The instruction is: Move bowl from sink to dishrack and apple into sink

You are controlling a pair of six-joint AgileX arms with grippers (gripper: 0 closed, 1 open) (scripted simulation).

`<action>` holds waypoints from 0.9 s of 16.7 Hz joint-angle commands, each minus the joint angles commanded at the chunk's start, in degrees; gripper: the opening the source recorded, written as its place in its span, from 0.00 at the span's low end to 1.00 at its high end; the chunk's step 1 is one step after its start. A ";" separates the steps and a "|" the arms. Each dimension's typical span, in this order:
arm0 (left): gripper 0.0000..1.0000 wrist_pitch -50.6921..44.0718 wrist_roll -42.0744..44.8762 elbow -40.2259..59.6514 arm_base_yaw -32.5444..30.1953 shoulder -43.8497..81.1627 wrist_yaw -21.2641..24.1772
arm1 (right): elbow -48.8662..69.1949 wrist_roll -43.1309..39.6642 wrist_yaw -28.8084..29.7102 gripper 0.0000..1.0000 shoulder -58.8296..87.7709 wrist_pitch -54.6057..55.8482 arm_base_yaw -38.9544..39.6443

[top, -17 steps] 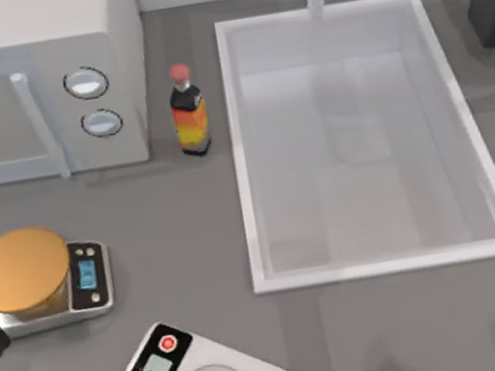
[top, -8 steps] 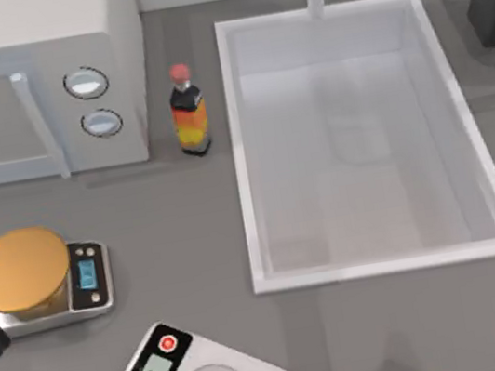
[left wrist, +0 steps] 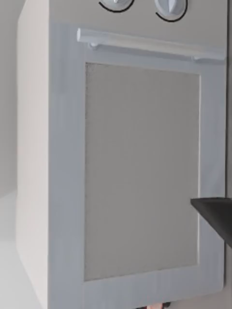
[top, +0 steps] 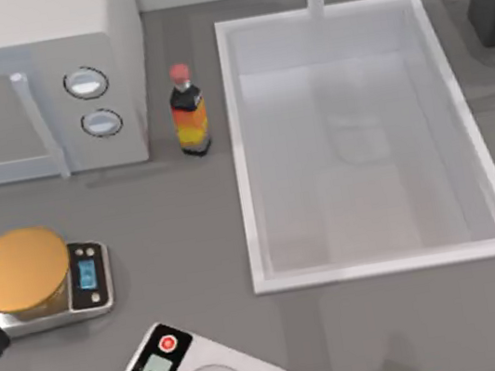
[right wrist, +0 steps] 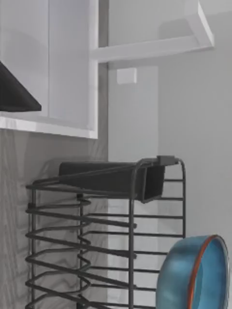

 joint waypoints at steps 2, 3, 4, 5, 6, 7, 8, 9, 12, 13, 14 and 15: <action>1.00 0.00 0.00 0.00 0.00 0.00 0.00 | 0.00 0.00 0.00 1.00 0.00 0.00 0.00; 1.00 0.00 0.00 0.00 0.00 0.00 0.00 | 0.00 0.00 0.00 1.00 0.00 0.00 0.00; 1.00 0.00 0.00 0.00 0.00 0.00 0.00 | 0.00 0.00 0.00 1.00 0.00 0.00 0.00; 1.00 0.00 0.00 0.00 0.00 0.00 0.00 | 0.00 0.00 0.00 1.00 0.00 0.00 0.00; 1.00 0.00 0.00 0.00 0.00 0.00 0.00 | 0.00 0.00 0.00 1.00 0.00 0.00 0.00; 1.00 0.00 0.00 0.00 0.00 0.00 0.00 | 0.00 0.00 0.00 1.00 0.00 0.00 0.00; 1.00 0.00 0.00 0.00 0.00 0.00 0.00 | 0.00 0.00 0.00 1.00 0.00 0.00 0.00; 1.00 0.00 0.00 0.00 0.00 0.00 0.00 | 0.00 0.00 0.00 1.00 0.00 0.00 0.00; 1.00 0.00 0.00 0.00 0.00 0.00 0.00 | 0.02 0.00 0.00 1.00 0.02 0.01 -0.01; 1.00 0.00 0.00 0.00 0.00 0.00 0.00 | 0.08 -0.04 0.00 1.00 0.09 -0.06 -0.04; 1.00 0.00 0.00 0.00 0.00 0.00 0.00 | 0.70 -0.36 -0.01 1.00 0.73 -0.68 -0.37; 1.00 0.00 0.00 0.00 0.00 0.00 0.00 | 1.90 -0.92 -0.01 1.00 1.97 -1.87 -0.94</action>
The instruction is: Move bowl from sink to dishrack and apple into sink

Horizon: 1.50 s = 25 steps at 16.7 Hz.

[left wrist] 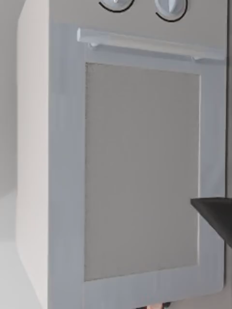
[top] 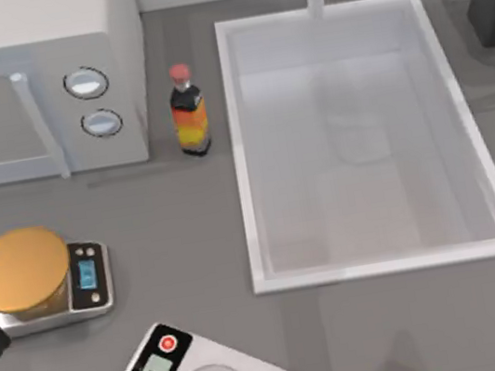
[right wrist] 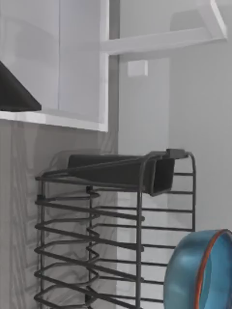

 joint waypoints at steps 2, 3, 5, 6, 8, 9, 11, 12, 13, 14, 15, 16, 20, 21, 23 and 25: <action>1.00 0.00 0.00 0.00 0.00 0.00 0.00 | 3.97 -1.65 0.00 1.00 4.28 -4.07 -1.68; 1.00 0.00 0.00 0.00 0.00 0.00 0.00 | 6.53 -2.65 0.00 1.00 7.32 -6.82 -2.69; 1.00 0.00 0.00 0.00 0.00 0.00 0.00 | 12.38 -4.78 -0.02 1.00 15.29 -13.25 -4.84; 1.00 0.00 0.00 0.00 0.00 0.00 0.00 | 15.53 -5.87 -0.03 1.00 20.12 -16.71 -5.96; 1.00 0.00 0.00 0.00 0.00 0.00 0.00 | 21.93 -8.02 -0.04 1.00 31.06 -23.80 -8.16; 1.00 0.00 0.00 0.00 0.00 0.00 0.00 | 25.09 -9.06 -0.05 1.00 36.91 -27.40 -9.23; 1.00 0.00 0.00 0.00 0.00 0.00 0.00 | 31.36 -11.09 -0.05 1.00 48.59 -34.62 -11.31; 1.00 0.00 0.00 0.00 0.00 0.00 0.00 | 34.43 -12.11 -0.04 1.00 54.18 -38.08 -12.36; 1.00 0.00 0.00 0.00 0.00 0.00 0.00 | 37.40 -13.13 -0.04 1.00 59.45 -41.37 -13.40; 1.00 0.00 0.00 0.00 0.00 0.00 0.00 | 40.22 -14.14 -0.03 1.00 64.28 -44.47 -14.44; 1.00 0.00 0.00 0.00 0.00 0.00 0.00 | 42.86 -15.12 -0.02 1.00 68.56 -47.38 -15.45; 1.00 0.00 0.00 0.00 0.00 0.00 0.00 | 45.33 -16.06 -0.02 1.00 72.27 -50.12 -16.43; 1.00 0.00 0.00 0.00 0.00 0.00 0.00 | 53.05 -19.01 0.01 1.00 81.42 -58.45 -19.47; 1.00 0.00 0.00 0.00 0.00 0.00 0.00 | 53.99 -19.37 0.02 1.00 82.31 -59.40 -19.84; 1.00 0.00 0.00 0.00 0.00 0.00 0.00 | 54.34 -19.51 0.01 1.00 82.64 -59.75 -19.98; 1.00 0.00 0.00 0.00 0.00 0.00 0.00 | 54.34 -19.51 0.01 1.00 82.64 -59.75 -19.98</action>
